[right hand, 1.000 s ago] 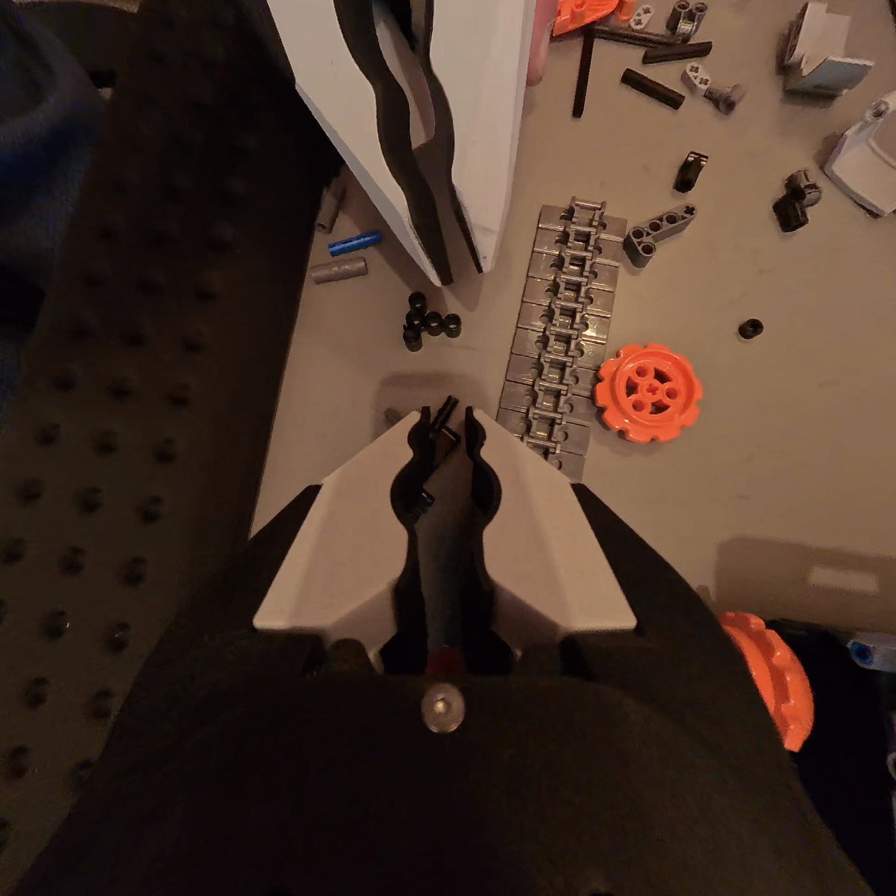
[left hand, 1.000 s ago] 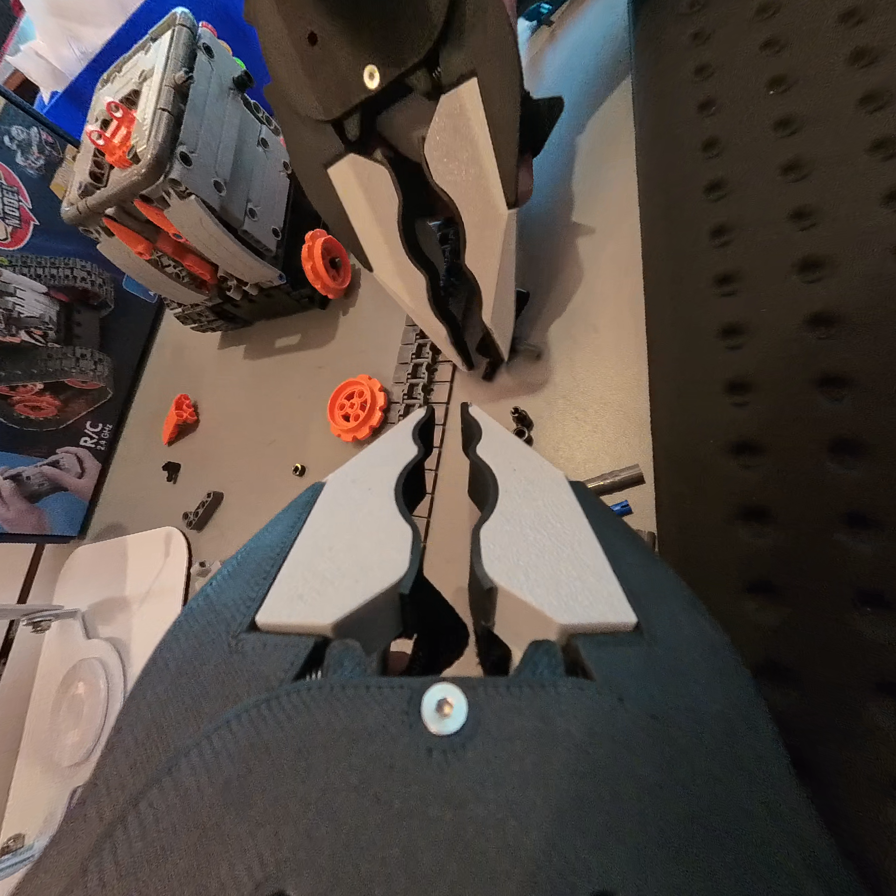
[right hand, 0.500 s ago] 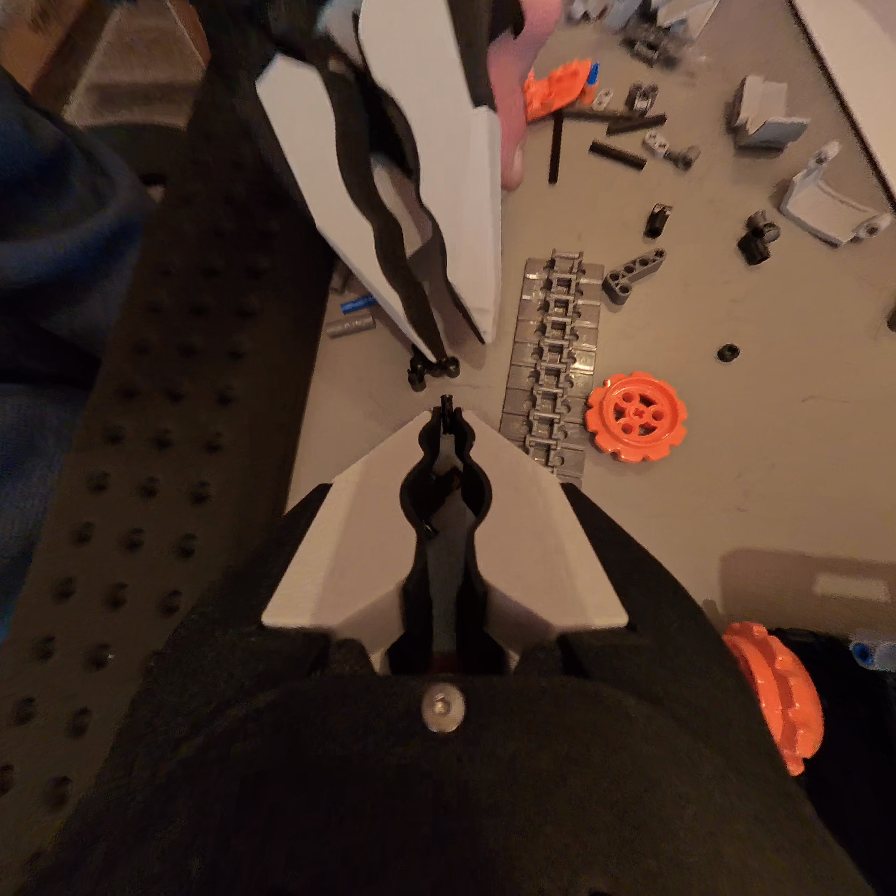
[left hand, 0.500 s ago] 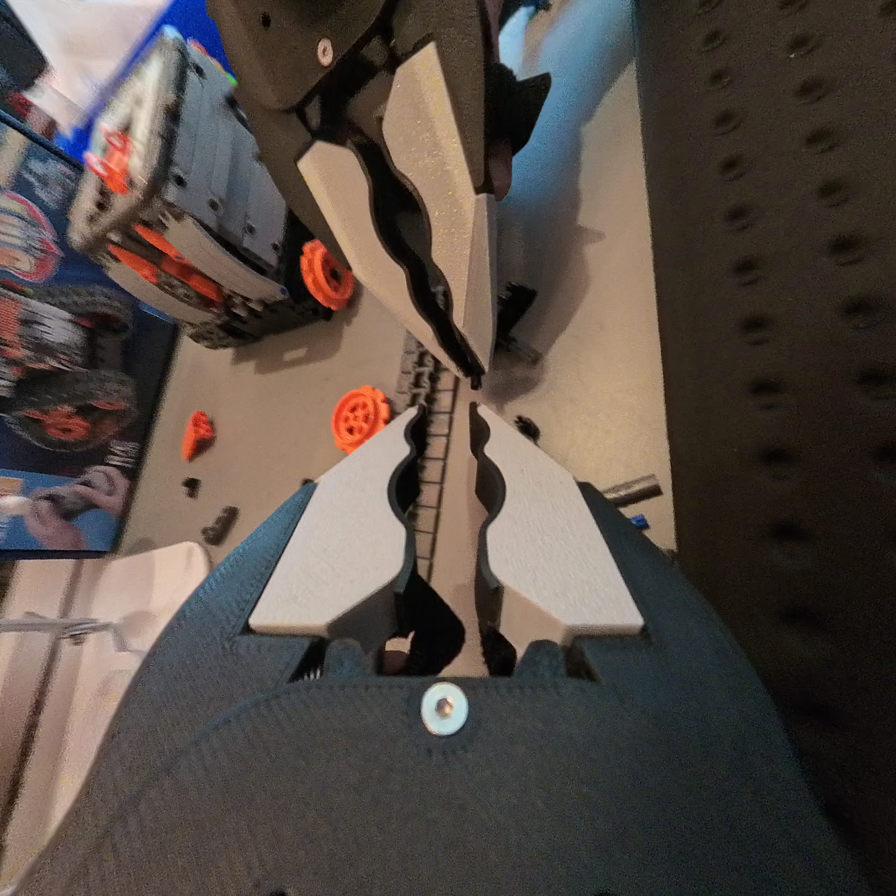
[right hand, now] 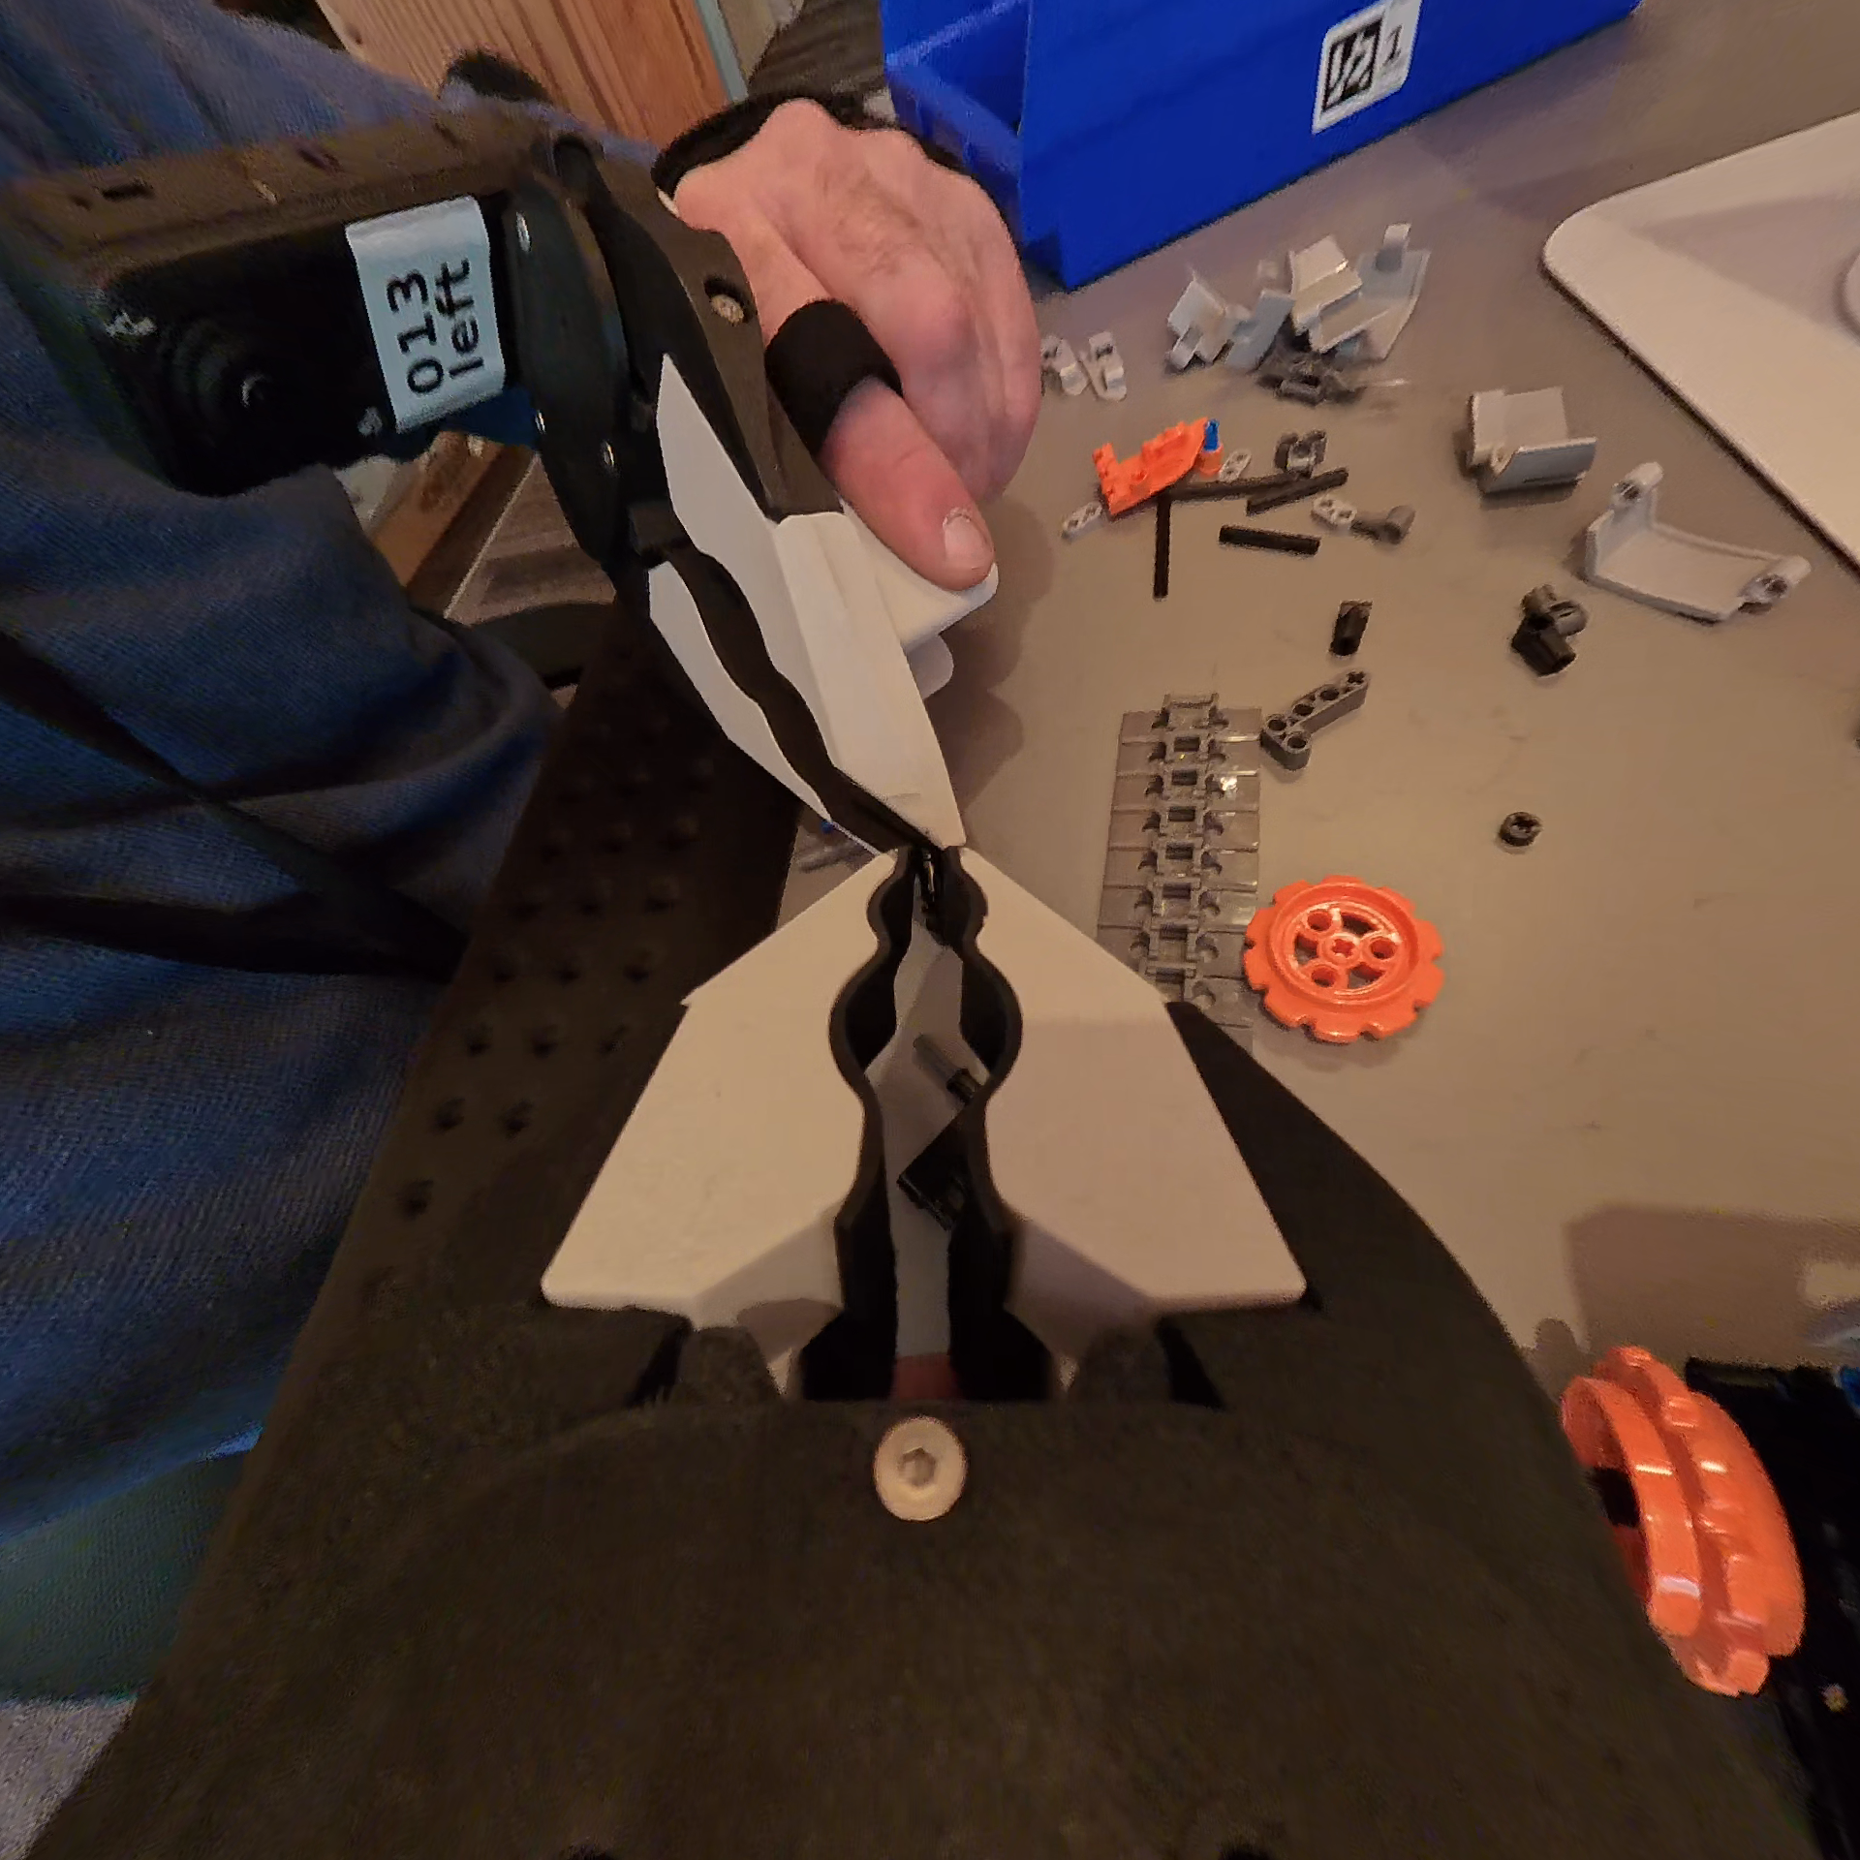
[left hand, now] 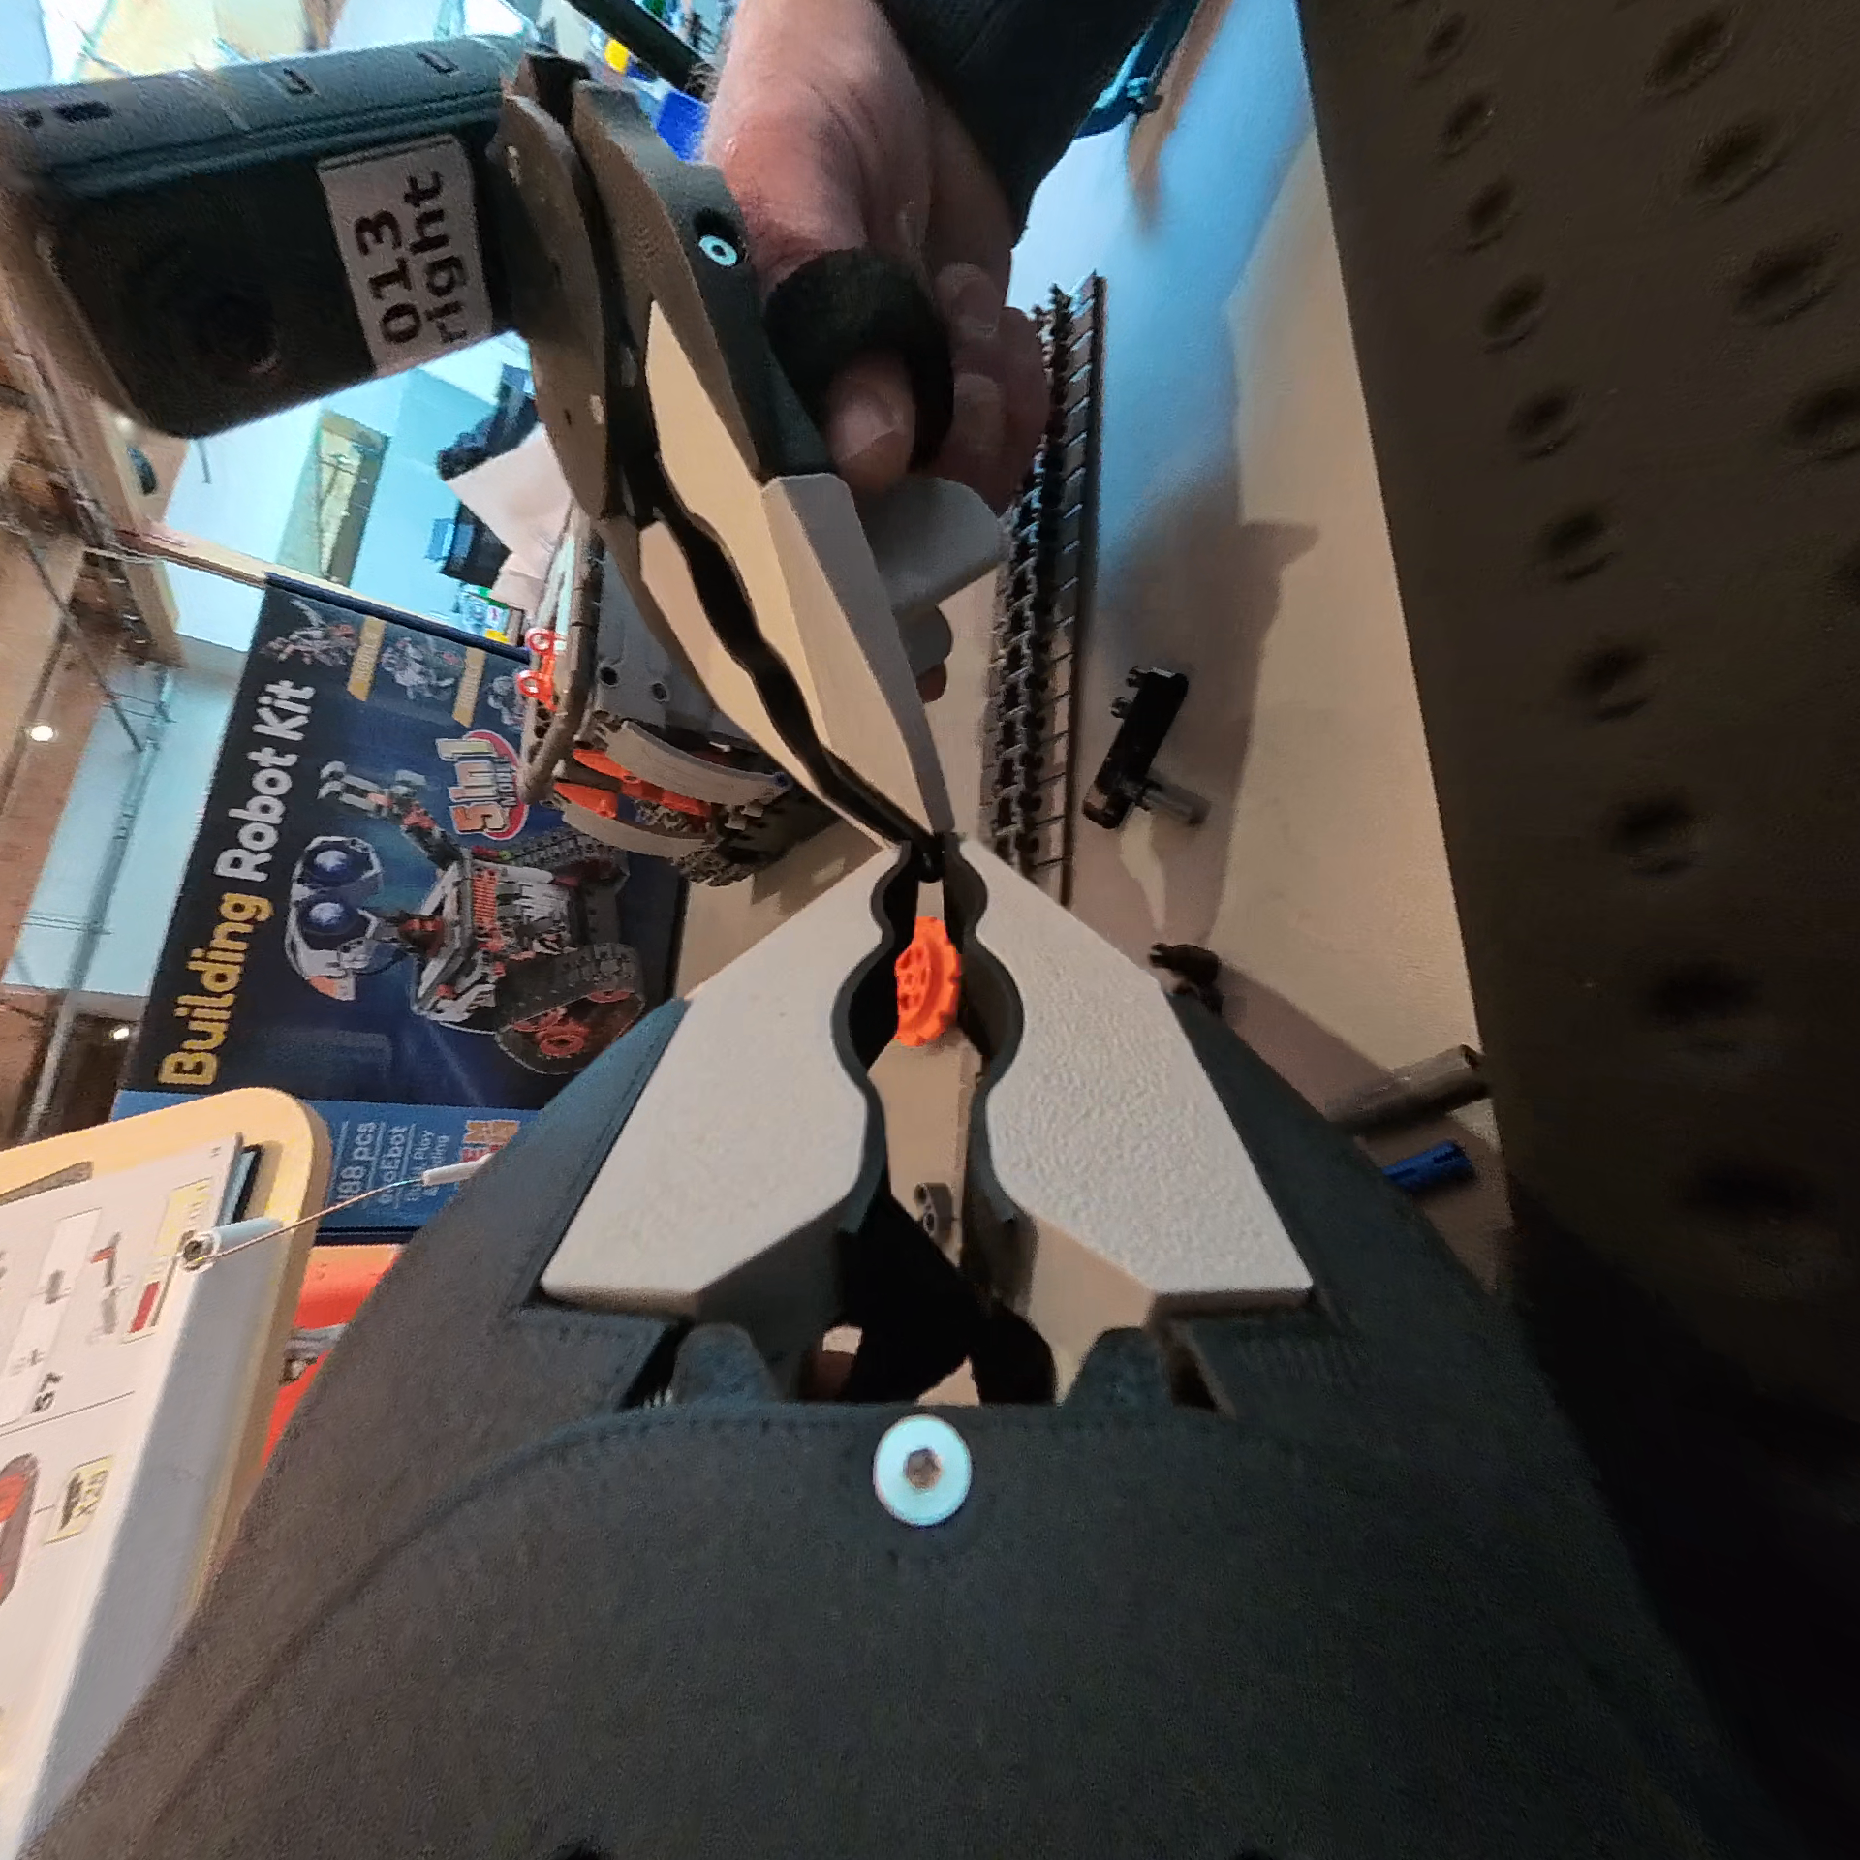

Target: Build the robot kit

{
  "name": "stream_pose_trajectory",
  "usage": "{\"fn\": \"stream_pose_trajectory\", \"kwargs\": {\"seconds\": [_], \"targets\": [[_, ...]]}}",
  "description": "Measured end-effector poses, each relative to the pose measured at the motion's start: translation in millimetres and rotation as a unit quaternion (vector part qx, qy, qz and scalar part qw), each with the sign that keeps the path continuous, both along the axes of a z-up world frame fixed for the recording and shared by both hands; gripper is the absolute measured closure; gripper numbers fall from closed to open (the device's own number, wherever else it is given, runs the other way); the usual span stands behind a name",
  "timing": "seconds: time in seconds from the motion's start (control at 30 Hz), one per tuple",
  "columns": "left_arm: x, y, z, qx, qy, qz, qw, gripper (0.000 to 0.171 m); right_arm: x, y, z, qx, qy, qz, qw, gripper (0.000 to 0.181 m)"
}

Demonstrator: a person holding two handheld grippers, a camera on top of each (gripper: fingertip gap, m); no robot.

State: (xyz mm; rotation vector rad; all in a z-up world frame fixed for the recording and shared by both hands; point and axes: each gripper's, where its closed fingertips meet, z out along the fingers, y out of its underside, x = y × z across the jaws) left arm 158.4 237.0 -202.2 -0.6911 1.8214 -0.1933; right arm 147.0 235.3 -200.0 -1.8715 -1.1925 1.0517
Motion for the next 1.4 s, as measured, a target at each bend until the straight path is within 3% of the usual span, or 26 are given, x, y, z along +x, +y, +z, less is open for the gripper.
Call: {"fn": "stream_pose_trajectory", "kwargs": {"seconds": [0.17,0.73,1.3,1.4], "targets": [[0,5,21,-0.003,-0.051,0.012,0.999,0.168,4,5,15,-0.001,0.040,-0.016,0.999,0.176],[0,5,29,-0.005,-0.075,0.015,0.997,0.168,2,5,31,-0.024,0.112,-0.016,0.993,0.176],[0,6,29,-0.018,-0.077,0.019,0.997,0.168,1,7,29,-0.004,0.097,-0.021,0.995,0.179],[-8,11,24,-0.079,-0.047,0.021,0.996,0.159,0,7,26,0.013,0.077,-0.020,0.997,0.179]]}}
